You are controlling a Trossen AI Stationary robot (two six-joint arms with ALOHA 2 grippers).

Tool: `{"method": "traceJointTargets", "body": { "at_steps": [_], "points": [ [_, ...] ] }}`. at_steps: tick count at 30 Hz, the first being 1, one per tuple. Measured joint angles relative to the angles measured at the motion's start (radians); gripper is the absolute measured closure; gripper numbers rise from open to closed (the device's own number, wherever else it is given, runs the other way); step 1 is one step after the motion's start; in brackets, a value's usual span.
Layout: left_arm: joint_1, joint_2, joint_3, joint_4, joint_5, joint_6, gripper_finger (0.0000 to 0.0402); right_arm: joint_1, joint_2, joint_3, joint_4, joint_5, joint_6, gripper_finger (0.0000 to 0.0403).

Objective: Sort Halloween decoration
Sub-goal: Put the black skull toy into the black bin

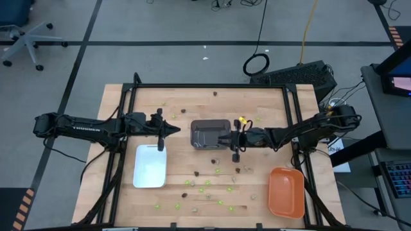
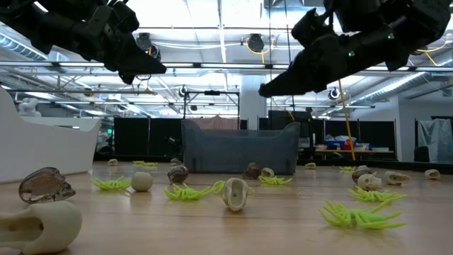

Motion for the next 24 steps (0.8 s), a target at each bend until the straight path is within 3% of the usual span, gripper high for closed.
{"method": "traceJointTargets", "body": {
  "at_steps": [6, 13, 24],
  "points": [
    [0.000, 0.000, 0.000, 0.000, -0.003, 0.000, 0.0401, -0.011, 0.048, 0.000, 0.033, 0.117, 0.075, 0.0346],
    [0.000, 0.000, 0.000, -0.001, -0.004, 0.000, 0.0401, -0.045, 0.050, 0.000, 0.013, 0.122, 0.153, 0.0341],
    [0.000, 0.000, 0.000, 0.000, -0.029, 0.001, 0.0401, -0.053, 0.048, 0.000, 0.020, 0.125, 0.189, 0.0229]
  ]
}}
